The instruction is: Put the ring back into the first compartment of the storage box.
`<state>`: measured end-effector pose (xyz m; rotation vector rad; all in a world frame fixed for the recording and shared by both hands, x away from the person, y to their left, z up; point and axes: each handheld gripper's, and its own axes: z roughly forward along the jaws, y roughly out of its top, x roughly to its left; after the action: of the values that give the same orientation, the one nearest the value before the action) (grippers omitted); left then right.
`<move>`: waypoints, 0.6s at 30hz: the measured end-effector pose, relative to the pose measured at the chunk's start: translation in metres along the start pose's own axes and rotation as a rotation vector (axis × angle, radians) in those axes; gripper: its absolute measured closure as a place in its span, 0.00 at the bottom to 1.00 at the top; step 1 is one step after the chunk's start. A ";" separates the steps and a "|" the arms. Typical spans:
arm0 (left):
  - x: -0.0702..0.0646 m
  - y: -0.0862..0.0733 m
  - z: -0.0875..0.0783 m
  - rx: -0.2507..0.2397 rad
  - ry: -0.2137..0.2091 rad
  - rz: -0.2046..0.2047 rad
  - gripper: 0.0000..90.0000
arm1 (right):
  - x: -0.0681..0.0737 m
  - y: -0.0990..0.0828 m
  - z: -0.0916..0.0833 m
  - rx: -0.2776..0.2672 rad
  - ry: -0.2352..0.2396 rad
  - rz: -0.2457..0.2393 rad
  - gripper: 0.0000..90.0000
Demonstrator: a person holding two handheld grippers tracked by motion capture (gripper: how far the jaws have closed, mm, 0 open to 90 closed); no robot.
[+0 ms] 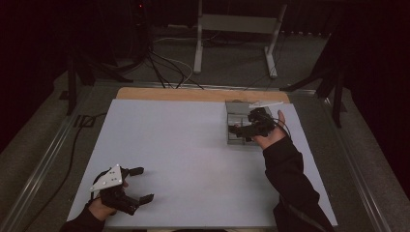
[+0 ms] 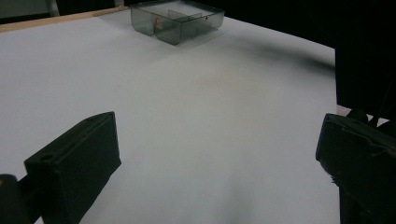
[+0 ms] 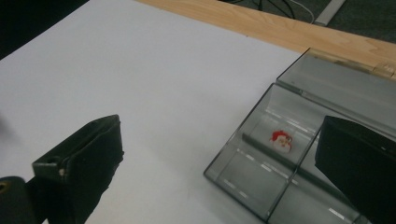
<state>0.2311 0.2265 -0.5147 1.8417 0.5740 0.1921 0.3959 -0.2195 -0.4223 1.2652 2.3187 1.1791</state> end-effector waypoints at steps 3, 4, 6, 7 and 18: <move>0.000 0.000 0.000 0.004 -0.002 0.004 0.01 | 0.000 -0.005 -0.007 -0.002 0.003 -0.007 0.00; 0.000 0.000 0.000 0.005 -0.001 0.002 0.01 | 0.001 -0.007 -0.009 0.001 0.005 -0.012 0.00; 0.000 0.000 0.000 0.002 -0.001 0.001 0.01 | 0.002 -0.011 -0.014 0.000 0.006 -0.023 0.00; 0.000 0.000 0.000 0.004 -0.001 0.004 0.01 | 0.003 -0.013 -0.016 -0.001 0.008 -0.024 0.00; 0.000 0.000 0.000 0.006 -0.003 0.006 0.01 | 0.008 -0.048 -0.034 -0.022 0.035 -0.031 0.00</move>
<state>0.2309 0.2262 -0.5146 1.8498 0.5676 0.1924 0.3442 -0.2453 -0.4354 1.2067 2.3343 1.2229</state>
